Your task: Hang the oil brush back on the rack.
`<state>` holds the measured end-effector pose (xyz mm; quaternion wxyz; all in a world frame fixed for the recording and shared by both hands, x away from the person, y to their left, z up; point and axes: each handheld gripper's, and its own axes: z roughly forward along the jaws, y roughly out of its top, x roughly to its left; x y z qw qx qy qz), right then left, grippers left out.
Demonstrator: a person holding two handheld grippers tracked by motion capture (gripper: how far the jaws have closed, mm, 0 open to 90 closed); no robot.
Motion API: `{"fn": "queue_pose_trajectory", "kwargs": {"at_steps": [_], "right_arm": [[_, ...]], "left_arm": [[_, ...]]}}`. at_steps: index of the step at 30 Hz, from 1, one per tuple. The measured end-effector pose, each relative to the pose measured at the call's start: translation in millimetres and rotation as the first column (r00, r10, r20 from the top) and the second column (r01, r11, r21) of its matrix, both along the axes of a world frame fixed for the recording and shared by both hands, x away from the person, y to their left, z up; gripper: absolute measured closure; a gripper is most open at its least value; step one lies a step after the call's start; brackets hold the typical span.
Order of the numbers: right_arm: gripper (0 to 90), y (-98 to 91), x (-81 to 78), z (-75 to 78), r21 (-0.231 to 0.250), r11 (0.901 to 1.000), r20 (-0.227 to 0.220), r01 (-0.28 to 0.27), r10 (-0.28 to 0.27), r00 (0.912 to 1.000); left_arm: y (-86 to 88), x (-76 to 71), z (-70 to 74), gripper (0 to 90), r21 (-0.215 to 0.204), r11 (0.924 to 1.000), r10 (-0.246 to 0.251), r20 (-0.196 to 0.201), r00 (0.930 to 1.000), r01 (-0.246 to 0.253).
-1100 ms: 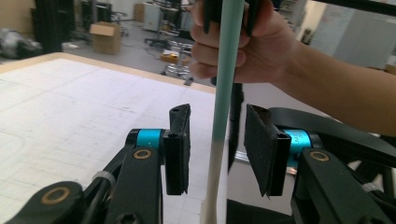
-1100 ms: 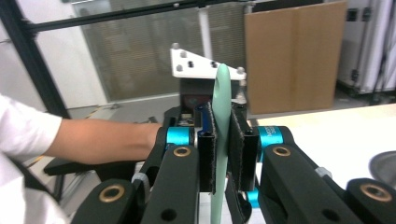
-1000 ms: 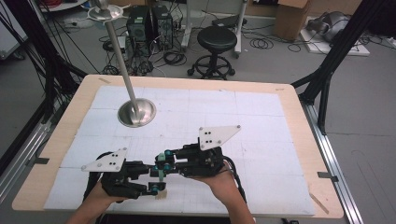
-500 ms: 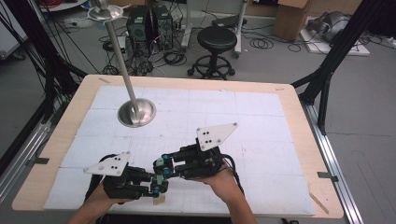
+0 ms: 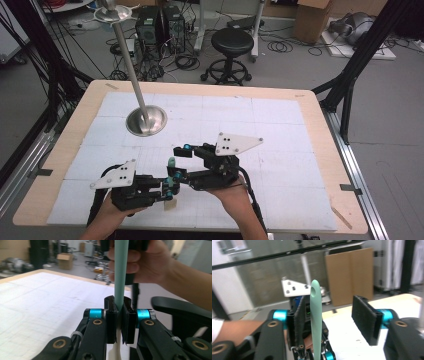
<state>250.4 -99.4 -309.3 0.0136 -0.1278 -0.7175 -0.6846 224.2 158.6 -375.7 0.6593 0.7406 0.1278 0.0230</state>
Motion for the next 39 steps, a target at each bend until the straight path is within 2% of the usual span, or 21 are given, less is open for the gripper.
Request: {"fn": "queue_pose_trajectory", "kwargs": {"at_steps": [1,2,4,6,8,9,10,11,16,22,28,33,39], "right_arm": [[44.6,0.3,-2.5,0.3,-0.014,0.9992,0.014,0.038,-0.038,0.9992],[44.6,1.4,-5.0,0.4,-0.026,0.9975,0.03,0.065,-0.064,0.9975],[43.6,3.3,-9.4,0.5,-0.048,0.9908,0.042,0.127,-0.125,0.9913],[41.4,5.9,-13.2,0.2,-0.059,0.9801,0.036,0.19,-0.188,0.9815],[42.3,8.0,-16.2,-0.2,-0.056,0.9739,0.031,0.22,-0.219,0.9753],[43.3,9.1,-18.1,-0.4,-0.058,0.9691,0.033,0.24,-0.238,0.9707],[43.3,9.1,-18.1,-0.4,-0.058,0.9691,0.033,0.24,-0.238,0.9707],[47.0,11.9,-20.9,-0.5,-0.07,0.9599,0.021,0.271,-0.27,0.9625],[56.3,14.4,-24.1,0.5,-0.071,0.9516,0.009,0.299,-0.299,0.9541],[63.6,17.1,-26.3,1.2,-0.088,0.9384,0.02,0.334,-0.333,0.9425],[73.0,19.0,-28.3,2.5,-0.099,0.9316,0.028,0.35,-0.349,0.9368],[75.3,18.1,-28.0,3.3,-0.104,0.9333,0.01,0.344,-0.345,0.9387],[76.5,19.3,-29.9,5.9,-0.111,0.9358,0.028,0.335,-0.333,0.9423]], "left_arm": [[0.0,0.0,0.0,84.0,0.0,1.0,0.0,0.0,1.0,0.0],[-0.2,-0.1,0.3,84.0,0.004,0.9988,0.048,0.004,0.9988,-0.048],[-0.5,-0.1,0.7,84.0,0.007,0.9954,0.096,0.012,0.9953,-0.096],[-1.6,-0.2,0.7,83.9,0.009,0.9912,0.132,0.015,0.9912,-0.132],[-2.9,-0.3,0.4,84.0,0.024,0.9865,0.162,0.025,0.9865,-0.162],[-2.9,-0.3,0.4,84.0,0.024,0.9865,0.162,0.025,0.9865,-0.162],[-4.0,-0.7,0.1,84.0,0.032,0.9836,0.177,0.025,0.9839,-0.178],[-5.8,-1.1,-0.5,83.9,0.041,0.98,0.194,0.03,0.9806,-0.195],[-8.4,-1.1,-1.1,83.9,0.042,0.9742,0.221,0.025,0.975,-0.222],[-10.1,-1.8,-1.7,83.9,0.055,0.9681,0.243,0.032,0.9696,-0.244],[-10.6,-2.5,-1.6,84.0,0.057,0.9641,0.257,0.039,0.9655,-0.259],[-11.4,-2.8,-2.0,84.1,0.06,0.9645,0.255,0.038,0.9661,-0.257],[-11.4,-3.6,-1.5,84.1,0.052,0.9665,0.249,0.043,0.9675,-0.251]]}}
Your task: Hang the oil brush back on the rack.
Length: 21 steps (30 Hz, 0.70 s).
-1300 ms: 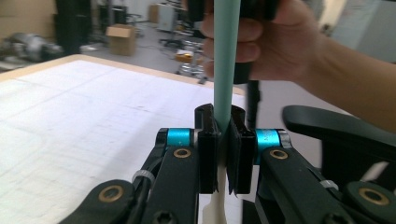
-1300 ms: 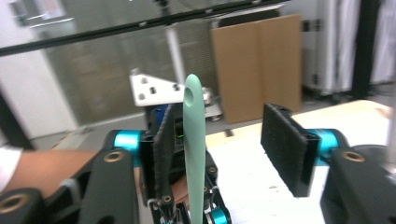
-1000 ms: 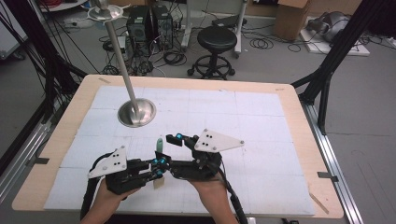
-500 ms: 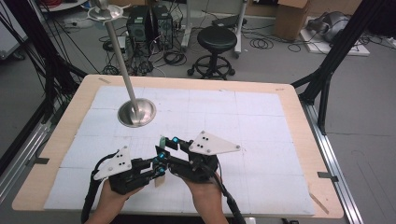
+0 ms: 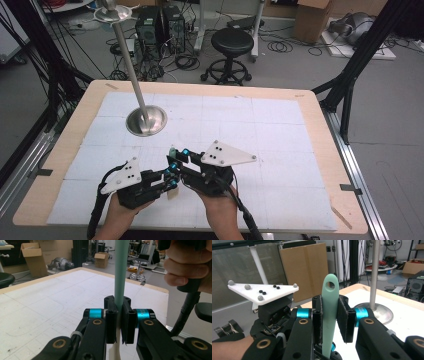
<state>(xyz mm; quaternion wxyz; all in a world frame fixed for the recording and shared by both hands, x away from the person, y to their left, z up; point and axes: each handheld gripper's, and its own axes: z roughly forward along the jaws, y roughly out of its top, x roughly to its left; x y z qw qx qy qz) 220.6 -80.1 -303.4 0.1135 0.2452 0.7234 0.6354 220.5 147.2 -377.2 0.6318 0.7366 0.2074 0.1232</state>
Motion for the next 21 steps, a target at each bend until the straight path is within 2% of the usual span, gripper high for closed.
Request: {"fn": "queue_pose_trajectory", "kwargs": {"at_steps": [5,6,7,9,11,12,15,17,21], "right_arm": [[76.8,-0.2,-0.1,1.8,-0.01,0.9996,0.006,-0.026,0.026,0.9996],[76.8,-0.6,0.1,1.9,-0.012,0.9996,0.014,-0.027,0.027,0.9995],[76.9,-1.2,0.2,2.1,-0.019,0.9994,0.02,-0.03,0.03,0.9993],[76.8,-3.1,0.6,2.8,-0.015,0.9986,0.022,-0.05,0.051,0.9985],[76.8,-5.6,2.3,4.2,-0.005,0.9957,0.035,-0.092,0.092,0.9951],[76.8,-7.0,3.2,4.8,0.003,0.9932,0.043,-0.116,0.116,0.9923],[76.7,-11.1,7.3,6.5,0.023,0.9755,0.057,-0.219,0.217,0.9744],[76.7,-13.4,11.4,6.7,0.038,0.9566,0.066,-0.289,0.286,0.9559],[76.6,-18.5,20.0,2.5,0.107,0.9138,0.045,-0.392,0.389,0.92]], "left_arm": [[1.8,0.4,0.5,83.2,-0.016,0.9995,-0.028,-0.007,0.9996,0.028],[1.8,0.4,0.5,79.9,-0.016,0.9995,-0.028,-0.007,0.9996,0.028],[3.8,1.8,1.5,75.1,-0.036,0.998,-0.052,-0.023,0.9984,0.051],[7.0,3.9,2.2,65.5,-0.049,0.9963,-0.072,-0.029,0.9969,0.071],[10.5,5.4,2.8,60.2,-0.064,0.9927,-0.104,-0.027,0.9942,0.102],[12.1,6.4,3.2,58.1,-0.08,0.9883,-0.133,-0.038,0.9904,0.13],[16.4,8.3,4.4,55.4,-0.102,0.9761,-0.197,-0.047,0.9792,0.192],[17.9,8.9,4.9,54.8,-0.12,0.9652,-0.24,-0.051,0.9695,0.232],[18.1,7.9,4.7,56.2,-0.152,0.9356,-0.331,-0.063,0.9415,0.319]]}}
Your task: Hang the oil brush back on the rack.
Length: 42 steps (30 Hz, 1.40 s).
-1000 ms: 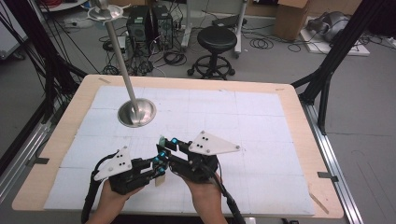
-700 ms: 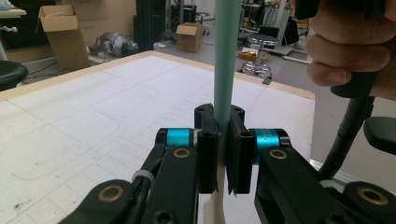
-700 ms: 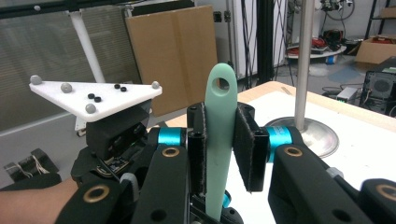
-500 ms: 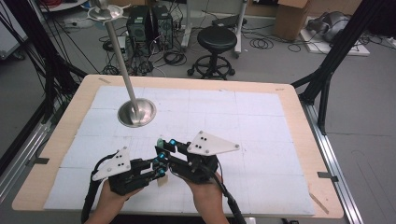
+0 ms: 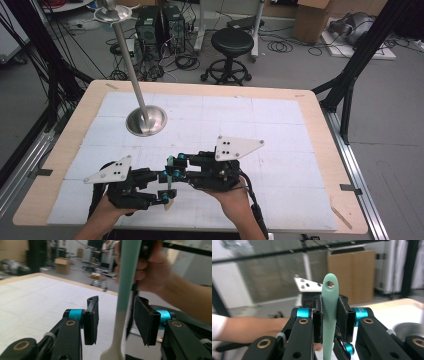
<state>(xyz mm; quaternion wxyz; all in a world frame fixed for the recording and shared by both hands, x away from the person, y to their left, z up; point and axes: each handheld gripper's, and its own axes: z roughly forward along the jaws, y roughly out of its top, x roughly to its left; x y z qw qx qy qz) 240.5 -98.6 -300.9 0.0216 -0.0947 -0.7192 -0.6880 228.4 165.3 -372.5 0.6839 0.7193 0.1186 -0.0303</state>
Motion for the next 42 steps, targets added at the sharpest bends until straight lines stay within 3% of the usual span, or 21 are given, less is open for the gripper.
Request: {"fn": "queue_pose_trajectory", "kwargs": {"at_steps": [5,9,18,24,26,27,29,32,36,41,42], "right_arm": [[76.6,-2.5,5.9,-6.4,0.031,0.9963,-0.011,-0.08,0.08,0.9967],[76.6,-0.1,6.6,-6.7,0.043,0.9885,-0.012,-0.145,0.146,0.9892],[76.5,0.9,8.9,-7.0,0.046,0.9797,-0.009,-0.195,0.196,0.9806],[76.2,2.1,8.0,-7.5,0.039,0.9823,-0.009,-0.183,0.184,0.983],[71.9,1.8,6.7,-7.4,0.032,0.9889,-0.007,-0.145,0.145,0.9894],[60.4,2.0,6.4,-7.6,0.033,0.9921,-0.01,-0.121,0.121,0.9926],[50.0,1.7,5.4,-8.2,0.031,0.9984,-0.036,-0.047,0.048,0.9982],[45.3,2.4,1.6,-8.2,0.002,0.9986,-0.021,0.053,-0.053,0.9984],[45.8,5.7,-4.1,-6.7,-0.048,0.9795,-0.002,0.196,-0.196,0.9806],[54.1,14.2,-11.5,-5.1,-0.109,0.9438,0.049,0.312,-0.308,0.95],[58.0,15.9,-13.2,-4.7,-0.124,0.9391,0.051,0.32,-0.316,0.9473]], "left_arm": [[-1.9,-1.3,-1.6,58.9,0.015,0.9973,-0.072,-0.009,0.9974,0.072],[-2.3,-1.3,-1.9,60.7,0.004,0.9955,-0.095,-0.018,0.9953,0.095],[-2.4,-3.0,-2.4,74.9,-0.002,0.9914,-0.131,0.004,0.9914,0.131],[-2.4,-4.9,-2.2,80.9,0.013,0.995,-0.1,0.025,0.9947,0.099],[-1.6,-4.6,-2.4,81.1,0.015,0.9978,-0.065,0.031,0.9974,0.064],[-1.2,-4.2,-2.6,81.2,0.017,0.9991,-0.04,0.033,0.9986,0.04],[-0.1,-3.1,-2.7,81.2,0.025,0.9995,0.016,0.032,0.9994,-0.017],[-0.2,-3.1,-2.4,81.2,0.062,0.9911,0.115,0.044,0.9924,-0.118],[-2.3,-5.0,-2.4,81.1,0.086,0.9725,0.211,0.068,0.9751,-0.216],[-9.6,-6.8,-4.0,81.1,0.109,0.9465,0.295,0.093,0.9511,-0.304],[-10.7,-6.7,-4.2,81.1,0.11,0.9434,0.303,0.095,0.9481,-0.313]]}}
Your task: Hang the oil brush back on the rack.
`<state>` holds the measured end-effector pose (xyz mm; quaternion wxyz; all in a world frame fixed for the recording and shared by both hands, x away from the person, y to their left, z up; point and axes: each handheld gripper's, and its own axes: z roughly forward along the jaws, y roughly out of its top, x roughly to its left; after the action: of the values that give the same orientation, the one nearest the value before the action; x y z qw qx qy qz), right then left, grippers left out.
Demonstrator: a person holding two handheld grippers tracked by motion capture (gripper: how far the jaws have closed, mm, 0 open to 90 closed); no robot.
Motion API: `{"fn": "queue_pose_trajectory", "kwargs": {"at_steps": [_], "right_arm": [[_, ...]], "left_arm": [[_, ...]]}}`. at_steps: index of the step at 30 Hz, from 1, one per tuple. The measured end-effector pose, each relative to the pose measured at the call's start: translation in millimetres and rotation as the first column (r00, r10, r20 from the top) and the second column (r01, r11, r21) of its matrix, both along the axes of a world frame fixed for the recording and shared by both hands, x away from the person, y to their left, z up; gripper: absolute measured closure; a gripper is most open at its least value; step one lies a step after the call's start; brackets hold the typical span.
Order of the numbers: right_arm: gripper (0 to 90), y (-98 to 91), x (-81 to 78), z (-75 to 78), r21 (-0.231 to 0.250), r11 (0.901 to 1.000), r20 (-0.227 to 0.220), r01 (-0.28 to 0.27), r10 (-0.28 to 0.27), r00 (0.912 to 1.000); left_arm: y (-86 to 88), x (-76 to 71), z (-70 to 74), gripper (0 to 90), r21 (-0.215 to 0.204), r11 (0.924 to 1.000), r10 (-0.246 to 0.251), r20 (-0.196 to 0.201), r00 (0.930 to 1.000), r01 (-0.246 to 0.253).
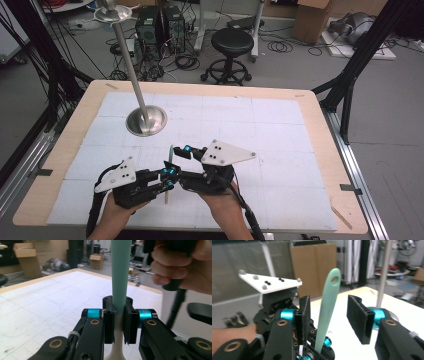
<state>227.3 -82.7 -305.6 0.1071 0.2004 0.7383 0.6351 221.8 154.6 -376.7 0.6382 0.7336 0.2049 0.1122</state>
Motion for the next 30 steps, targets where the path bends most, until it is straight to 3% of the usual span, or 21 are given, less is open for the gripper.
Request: {"fn": "queue_pose_trajectory", "kwargs": {"at_steps": [2,7,13,16,20,24,28,30], "right_arm": [[63.7,2.6,-2.3,0.3,-0.014,0.9998,0.012,0.012,-0.012,0.9999],[72.9,4.1,-3.9,0.2,-0.016,0.9991,-0.007,0.038,-0.038,0.9992],[76.6,1.1,-3.1,0.6,-0.005,0.9981,-0.049,0.062,-0.062,0.9969],[79.0,1.1,-4.2,0.7,-0.008,0.9987,-0.039,0.051,-0.051,0.998],[82.8,-0.6,-4.1,1.7,-0.021,0.9997,-0.027,0.011,-0.012,0.9996],[82.9,-6.4,0.1,4.1,0.002,0.9988,-0.019,-0.048,0.048,0.9986],[82.9,-11.9,6.4,5.8,0.023,0.9907,-0.018,-0.134,0.135,0.9907],[82.9,-13.5,9.5,5.8,0.032,0.9812,-0.018,-0.19,0.191,0.9814]], "left_arm": [[-1.4,-0.1,0.0,81.1,0.002,0.9999,0.012,0.0,0.9999,-0.012],[-3.3,-1.8,0.3,81.1,0.019,0.9995,0.027,0.013,0.9996,-0.027],[-3.2,-1.3,0.3,80.8,0.021,0.9991,0.037,0.02,0.9991,-0.037],[-2.5,-0.2,0.2,79.5,0.02,0.9994,0.028,0.013,0.9995,-0.028],[0.2,3.2,1.1,70.6,0.002,0.9999,-0.014,-0.006,0.9999,0.014],[1.8,5.3,3.0,63.7,0.002,0.9957,-0.092,-0.01,0.9957,0.092],[3.7,6.0,3.7,65.5,-0.024,0.9848,-0.172,-0.017,0.9849,0.172],[3.9,6.6,3.4,67.2,-0.037,0.9763,-0.214,-0.025,0.9765,0.213]]}}
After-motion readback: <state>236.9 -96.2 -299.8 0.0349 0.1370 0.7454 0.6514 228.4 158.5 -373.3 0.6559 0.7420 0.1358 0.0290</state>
